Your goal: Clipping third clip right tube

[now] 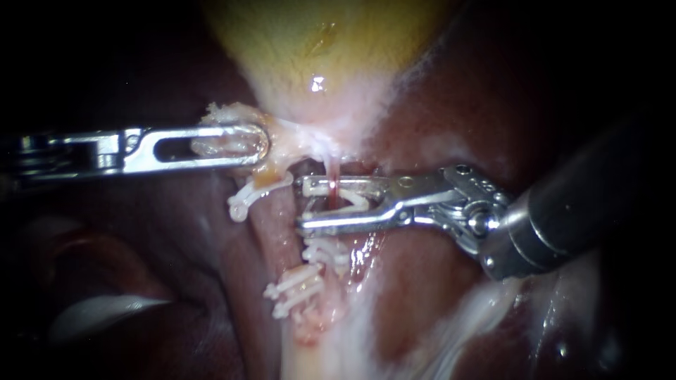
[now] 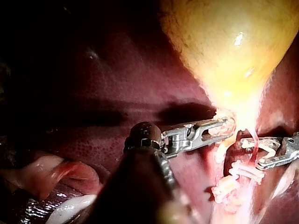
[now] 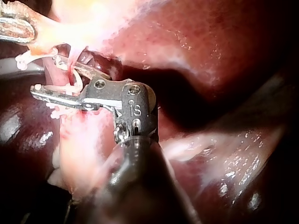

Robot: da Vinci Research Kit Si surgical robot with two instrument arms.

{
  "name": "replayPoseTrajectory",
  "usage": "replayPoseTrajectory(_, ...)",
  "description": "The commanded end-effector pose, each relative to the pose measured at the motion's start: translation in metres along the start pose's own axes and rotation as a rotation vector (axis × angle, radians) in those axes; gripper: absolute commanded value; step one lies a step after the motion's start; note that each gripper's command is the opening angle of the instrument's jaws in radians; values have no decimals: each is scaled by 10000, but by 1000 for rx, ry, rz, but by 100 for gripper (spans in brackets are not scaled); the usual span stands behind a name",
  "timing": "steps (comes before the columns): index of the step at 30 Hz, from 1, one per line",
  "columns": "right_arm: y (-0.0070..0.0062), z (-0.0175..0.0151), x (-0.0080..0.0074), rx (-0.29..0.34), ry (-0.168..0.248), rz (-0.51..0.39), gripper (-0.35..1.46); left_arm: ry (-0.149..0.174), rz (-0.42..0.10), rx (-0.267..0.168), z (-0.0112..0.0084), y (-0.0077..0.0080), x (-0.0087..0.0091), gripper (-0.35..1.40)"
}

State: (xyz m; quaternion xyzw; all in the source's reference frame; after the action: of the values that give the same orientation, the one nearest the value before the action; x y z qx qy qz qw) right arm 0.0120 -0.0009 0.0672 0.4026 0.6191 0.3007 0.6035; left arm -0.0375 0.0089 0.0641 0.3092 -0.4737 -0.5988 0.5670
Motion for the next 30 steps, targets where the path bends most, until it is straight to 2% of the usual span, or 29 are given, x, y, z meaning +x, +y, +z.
replayPoseTrajectory(1,1,-1,0,0,-2,1,47,0,0,0,0,0,0,-33)
replayPoseTrajectory(5,1,-1,0,2,-2,13,45,0,0,0,0,1,0,-33)
replayPoseTrajectory(8,0,-4,-1,4,-3,19,36,0,0,0,0,1,0,-33)
replayPoseTrajectory(11,0,-8,-1,2,-3,19,12,0,0,0,0,1,0,-33)
replayPoseTrajectory(15,2,-10,0,-18,4,19,-35,0,0,0,0,1,0,-33)
replayPoseTrajectory(21,7,-14,1,-51,15,18,-35,0,0,0,0,1,0,-33)
replayPoseTrajectory(26,7,-17,1,-60,-4,18,-35,0,0,0,0,0,0,-33)
replayPoseTrajectory(30,7,-17,1,-60,-4,18,-35,0,0,0,0,0,0,-33)
